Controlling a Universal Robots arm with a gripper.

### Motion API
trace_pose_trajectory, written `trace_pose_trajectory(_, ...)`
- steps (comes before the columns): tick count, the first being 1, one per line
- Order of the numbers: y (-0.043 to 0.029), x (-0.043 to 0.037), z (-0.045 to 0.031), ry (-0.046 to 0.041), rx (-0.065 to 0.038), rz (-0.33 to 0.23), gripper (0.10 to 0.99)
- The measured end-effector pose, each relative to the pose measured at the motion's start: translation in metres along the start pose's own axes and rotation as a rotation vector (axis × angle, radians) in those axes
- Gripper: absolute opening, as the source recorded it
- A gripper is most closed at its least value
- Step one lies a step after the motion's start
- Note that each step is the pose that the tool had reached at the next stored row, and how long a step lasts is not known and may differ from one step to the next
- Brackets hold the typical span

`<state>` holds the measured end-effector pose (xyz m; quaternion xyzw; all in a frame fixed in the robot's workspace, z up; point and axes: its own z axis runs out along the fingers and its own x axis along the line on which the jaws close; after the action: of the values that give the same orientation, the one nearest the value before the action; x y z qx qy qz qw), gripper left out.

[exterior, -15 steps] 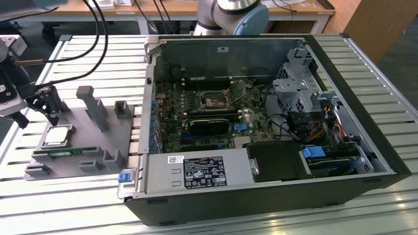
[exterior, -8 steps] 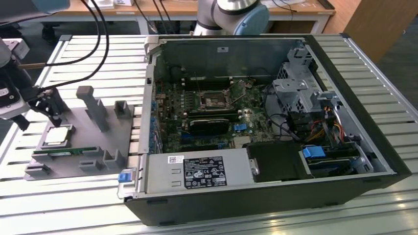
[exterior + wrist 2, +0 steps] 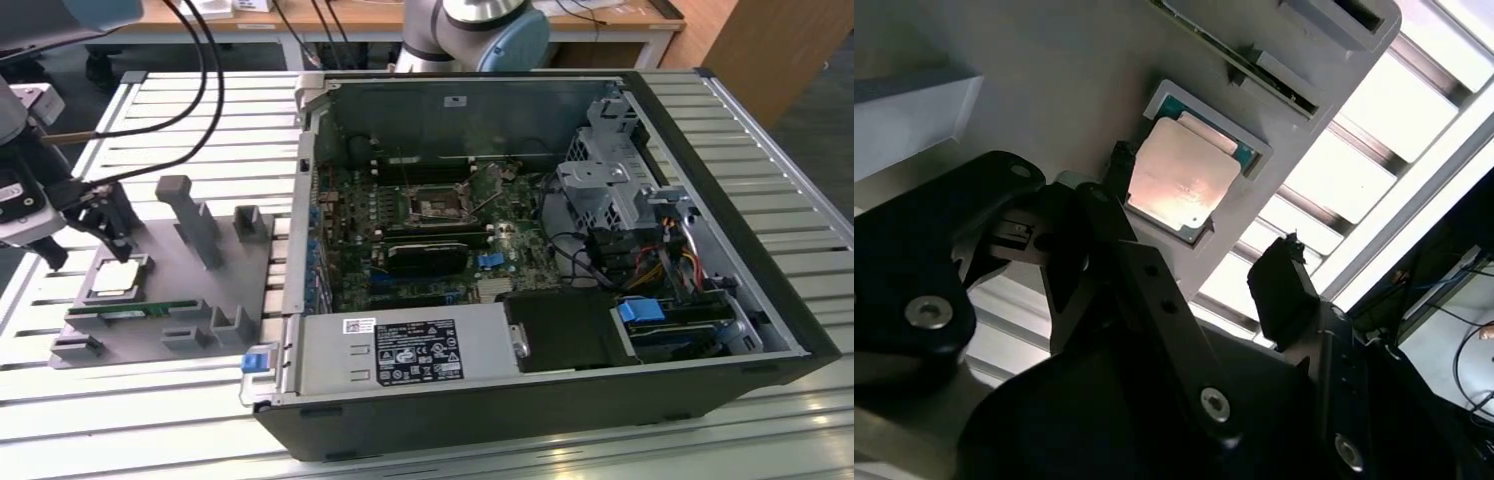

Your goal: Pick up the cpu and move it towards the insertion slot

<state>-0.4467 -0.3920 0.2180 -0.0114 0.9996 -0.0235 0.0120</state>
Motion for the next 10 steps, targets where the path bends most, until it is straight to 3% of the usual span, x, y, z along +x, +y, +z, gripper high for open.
trace_pose_trajectory(7,0.0002,-0.0007,0.0066,-0.0018,-0.001,0.0,0.733)
trace_pose_trajectory(10,0.0002,-0.0007,0.0092,-0.0041,-0.007,0.0,0.733)
